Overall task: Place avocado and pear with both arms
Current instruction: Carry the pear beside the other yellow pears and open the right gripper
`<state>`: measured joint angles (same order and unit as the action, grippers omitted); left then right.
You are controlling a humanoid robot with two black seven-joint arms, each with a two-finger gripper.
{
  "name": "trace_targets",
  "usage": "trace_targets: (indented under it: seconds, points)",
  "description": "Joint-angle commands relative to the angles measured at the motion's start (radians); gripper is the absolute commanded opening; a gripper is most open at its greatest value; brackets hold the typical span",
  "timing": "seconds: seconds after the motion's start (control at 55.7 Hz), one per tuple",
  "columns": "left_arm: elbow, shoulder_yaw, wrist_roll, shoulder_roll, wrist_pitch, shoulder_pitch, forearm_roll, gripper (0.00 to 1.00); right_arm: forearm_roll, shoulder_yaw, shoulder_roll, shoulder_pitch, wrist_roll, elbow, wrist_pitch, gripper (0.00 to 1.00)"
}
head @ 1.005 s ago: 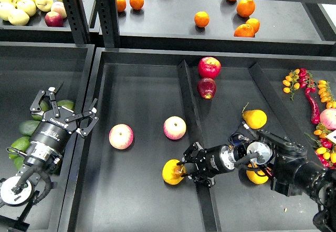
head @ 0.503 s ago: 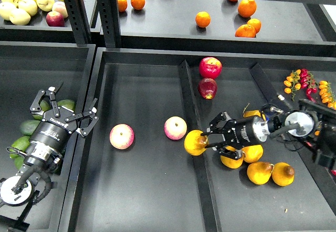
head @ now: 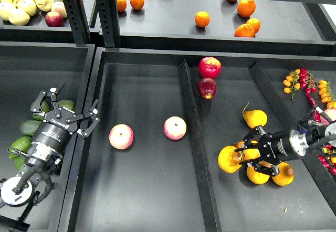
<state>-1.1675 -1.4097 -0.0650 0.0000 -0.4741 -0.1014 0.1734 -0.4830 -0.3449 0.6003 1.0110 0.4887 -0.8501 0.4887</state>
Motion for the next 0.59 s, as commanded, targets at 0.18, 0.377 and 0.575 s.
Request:
trace_targets:
  seconds: [0.18, 0.377, 0.575]
  points:
    - [0.0, 0.002, -0.001, 0.0, 0.0, -0.001, 0.0, 1.0, 0.012, 0.0, -0.046, -0.103, 0.0, 0.103, 0.0, 0.03]
    - [-0.001, 0.002, -0.004, 0.0, 0.002, 0.0, 0.0, 1.0, 0.027, 0.012, -0.106, -0.158, 0.0, 0.177, 0.0, 0.04]
    - [-0.004, 0.002, -0.004, 0.0, 0.002, 0.0, 0.0, 1.0, 0.034, 0.017, -0.146, -0.175, 0.0, 0.21, 0.0, 0.06]
